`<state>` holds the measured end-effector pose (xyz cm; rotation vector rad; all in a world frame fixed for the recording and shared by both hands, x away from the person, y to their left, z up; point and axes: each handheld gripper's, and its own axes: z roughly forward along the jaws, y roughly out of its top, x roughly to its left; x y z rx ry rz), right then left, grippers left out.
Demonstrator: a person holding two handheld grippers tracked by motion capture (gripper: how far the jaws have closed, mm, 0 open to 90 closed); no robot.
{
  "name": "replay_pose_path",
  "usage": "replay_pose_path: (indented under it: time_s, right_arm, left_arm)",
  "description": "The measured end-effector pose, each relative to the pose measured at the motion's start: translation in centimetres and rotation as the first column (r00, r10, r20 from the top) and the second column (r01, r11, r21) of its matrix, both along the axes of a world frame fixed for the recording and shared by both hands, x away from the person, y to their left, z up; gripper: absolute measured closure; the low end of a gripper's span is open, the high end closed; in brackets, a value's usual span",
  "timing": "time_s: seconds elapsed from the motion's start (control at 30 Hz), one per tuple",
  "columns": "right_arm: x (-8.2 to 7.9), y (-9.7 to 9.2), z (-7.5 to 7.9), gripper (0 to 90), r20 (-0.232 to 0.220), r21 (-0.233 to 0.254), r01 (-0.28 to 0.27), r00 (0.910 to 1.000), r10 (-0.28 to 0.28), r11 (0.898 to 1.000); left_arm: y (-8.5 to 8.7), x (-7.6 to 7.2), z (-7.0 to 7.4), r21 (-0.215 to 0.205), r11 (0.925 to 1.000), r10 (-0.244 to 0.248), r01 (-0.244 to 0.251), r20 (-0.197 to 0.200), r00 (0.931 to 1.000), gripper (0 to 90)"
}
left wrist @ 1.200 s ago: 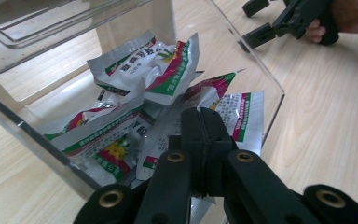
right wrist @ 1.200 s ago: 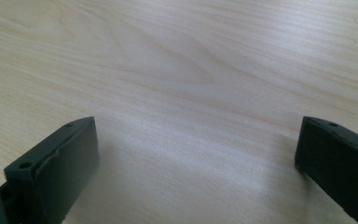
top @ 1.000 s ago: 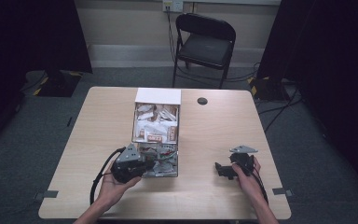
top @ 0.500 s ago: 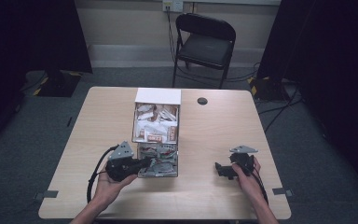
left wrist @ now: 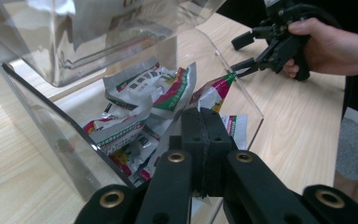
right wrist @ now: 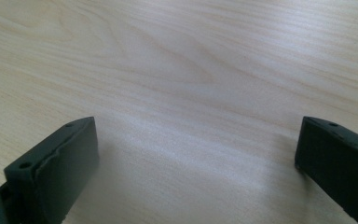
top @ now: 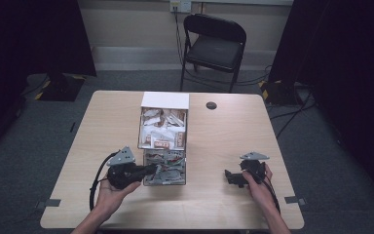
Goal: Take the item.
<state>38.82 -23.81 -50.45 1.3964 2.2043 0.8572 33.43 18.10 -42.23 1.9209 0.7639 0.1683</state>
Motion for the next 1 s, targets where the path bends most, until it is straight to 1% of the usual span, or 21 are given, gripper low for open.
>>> replay_pose_path:
  time_s: [0.13, 0.3, 0.47, 0.63, 0.73, 0.87, 1.0]
  right_arm:
    - [0.0, 0.0, 0.0, 0.0, 0.002, -0.001, -0.002, 1.0, 0.002, 1.0]
    - [0.0, 0.0, 0.0, 0.0, 0.002, -0.001, -0.002, 1.0, 0.002, 1.0]
    - [0.0, 0.0, 0.0, 0.0, 0.001, 0.0, -0.001, 1.0, 0.001, 1.0]
    - [0.0, 0.0, 0.0, 0.0, 0.001, 0.0, -0.001, 1.0, 0.001, 1.0]
    - [0.0, 0.0, 0.0, 0.0, 0.0, 0.0, 0.0, 1.0, 0.0, 1.0]
    - [0.0, 0.0, 0.0, 0.0, 0.002, -0.001, -0.002, 1.0, 0.002, 1.0]
    - [0.0, 0.0, 0.0, 0.0, 0.001, -0.001, -0.001, 1.0, 0.001, 1.0]
  left_arm:
    - [0.2, -0.1, 0.4, -0.015, 0.9999, 0.001, -0.001, 0.005, 1.0, 90.0]
    - [0.4, -0.3, 0.7, -0.034, 0.9994, 0.0, 0.0, -0.002, 1.0, 90.0]
    - [0.7, -0.5, 1.1, -0.042, 0.9991, -0.003, 0.003, 0.006, 1.0, 90.0]
    - [1.0, -0.7, 1.6, -0.069, 0.9976, -0.005, 0.006, 0.003, 1.0, 90.0]
    - [1.0, -1.0, 1.8, -0.053, 0.9985, -0.015, 0.016, 0.009, 0.9998, 90.0]
    - [1.4, -1.4, 2.1, -0.065, 0.9978, -0.016, 0.017, 0.015, 0.9998, 90.0]
    - [1.8, -1.7, 2.3, -0.066, 0.9976, -0.019, 0.02, 0.014, 0.9997, 90.0]
